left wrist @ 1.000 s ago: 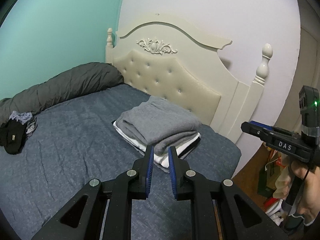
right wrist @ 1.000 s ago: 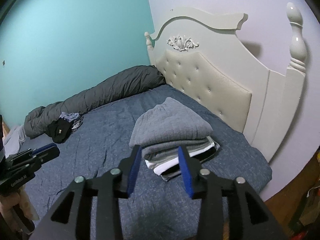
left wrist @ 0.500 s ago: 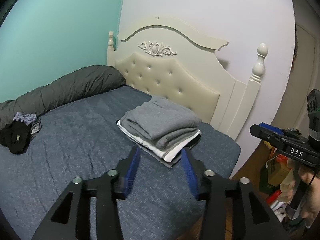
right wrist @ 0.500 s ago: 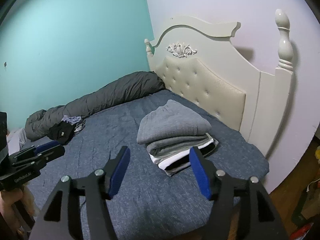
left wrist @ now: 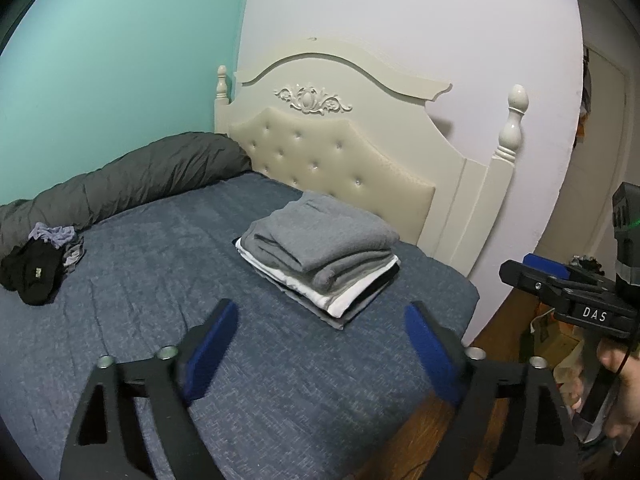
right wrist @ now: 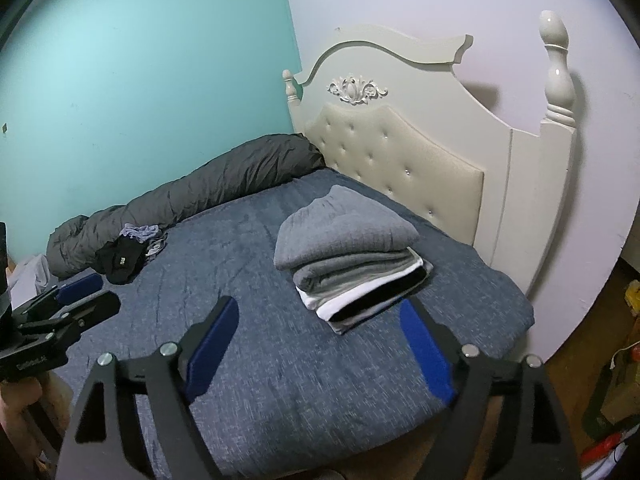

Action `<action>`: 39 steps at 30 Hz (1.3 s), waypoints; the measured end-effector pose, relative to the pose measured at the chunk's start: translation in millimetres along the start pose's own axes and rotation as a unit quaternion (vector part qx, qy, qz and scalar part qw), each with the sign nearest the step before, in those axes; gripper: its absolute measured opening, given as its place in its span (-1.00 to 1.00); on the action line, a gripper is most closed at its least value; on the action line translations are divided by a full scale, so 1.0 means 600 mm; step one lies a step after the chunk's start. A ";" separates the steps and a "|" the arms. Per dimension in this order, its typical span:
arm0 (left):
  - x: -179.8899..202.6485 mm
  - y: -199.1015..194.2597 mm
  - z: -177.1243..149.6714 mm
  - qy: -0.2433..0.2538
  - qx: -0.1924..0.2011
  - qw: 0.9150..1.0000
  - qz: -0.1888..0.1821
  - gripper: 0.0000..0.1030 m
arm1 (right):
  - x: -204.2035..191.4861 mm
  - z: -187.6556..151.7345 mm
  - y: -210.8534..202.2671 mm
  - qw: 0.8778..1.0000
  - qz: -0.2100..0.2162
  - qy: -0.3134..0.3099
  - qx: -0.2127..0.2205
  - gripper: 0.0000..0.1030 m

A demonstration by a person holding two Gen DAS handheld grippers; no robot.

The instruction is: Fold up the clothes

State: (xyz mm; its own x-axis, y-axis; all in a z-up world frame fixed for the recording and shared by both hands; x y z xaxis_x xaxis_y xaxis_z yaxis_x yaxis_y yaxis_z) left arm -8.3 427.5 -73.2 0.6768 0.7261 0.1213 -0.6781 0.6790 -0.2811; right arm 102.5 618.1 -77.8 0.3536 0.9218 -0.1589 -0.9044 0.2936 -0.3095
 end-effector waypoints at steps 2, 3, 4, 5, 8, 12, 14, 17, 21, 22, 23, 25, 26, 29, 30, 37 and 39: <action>-0.002 -0.003 -0.003 0.001 0.000 1.000 0.002 0.87 | -0.002 -0.003 -0.004 1.000 -0.002 -0.003 0.001 0.69; -0.003 -0.004 -0.003 0.001 0.000 1.000 0.005 0.91 | -0.003 -0.005 -0.005 1.000 -0.004 -0.005 0.001 0.71; -0.005 -0.005 -0.003 0.002 0.002 1.000 0.009 1.00 | -0.004 -0.007 -0.006 1.000 -0.004 -0.006 0.002 0.72; -0.006 -0.008 -0.003 0.005 0.005 1.000 0.015 1.00 | -0.004 -0.009 -0.007 1.000 -0.005 -0.006 0.003 0.74; -0.006 -0.011 -0.005 0.006 0.006 1.000 0.015 1.00 | -0.006 -0.014 -0.009 1.000 -0.007 -0.006 0.005 0.91; -0.009 -0.016 -0.008 0.003 0.006 1.000 0.019 1.00 | -0.008 -0.020 -0.011 1.000 -0.008 -0.005 0.007 0.92; -0.011 -0.018 -0.009 0.002 0.006 1.000 0.022 1.00 | -0.010 -0.024 -0.011 1.000 -0.006 -0.003 0.005 0.92; -0.013 -0.021 -0.012 0.000 0.006 1.000 0.025 1.00 | -0.013 -0.028 -0.013 1.000 -0.005 -0.003 0.005 0.93; -0.017 -0.025 -0.016 0.001 0.007 0.999 0.032 1.00 | -0.019 -0.032 -0.016 1.000 -0.003 -0.003 0.005 0.97; -0.019 -0.025 -0.018 0.002 0.007 0.999 0.035 1.00 | -0.020 -0.034 -0.017 1.000 -0.003 -0.003 0.006 0.98; -0.020 -0.026 -0.019 0.002 0.007 0.999 0.037 1.00 | -0.021 -0.035 -0.018 1.000 -0.002 -0.003 0.007 0.98; -0.021 -0.028 -0.021 0.001 0.007 0.999 0.039 1.00 | -0.026 -0.039 -0.019 1.000 0.000 -0.003 0.006 0.99; -0.022 -0.029 -0.022 0.001 0.008 0.999 0.041 1.00 | -0.028 -0.041 -0.020 1.000 0.001 -0.003 0.005 0.99; -0.026 -0.031 -0.022 0.003 0.010 0.999 0.053 1.00 | -0.030 -0.045 -0.022 1.000 0.000 -0.001 0.005 0.99; -0.027 -0.031 -0.022 0.004 0.010 0.998 0.055 1.00 | -0.030 -0.046 -0.022 1.000 0.000 0.000 0.005 0.99; -0.024 -0.035 -0.025 0.004 0.008 0.998 0.055 1.00 | -0.027 -0.046 -0.028 1.000 -0.003 0.005 0.008 0.99; -0.023 -0.034 -0.027 -0.001 0.005 0.999 0.051 1.00 | -0.027 -0.046 -0.027 1.000 -0.001 0.005 0.008 0.99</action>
Point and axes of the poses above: each gripper's, at about its wrist camera, not at the fingertips, and y roughly the way its jaws point, x to its right, z to its top, the point moved 8 cm from there along y, roughly the way its jaws point, and after that the axes turned 15 degrees about x, right-handed, at the moved point
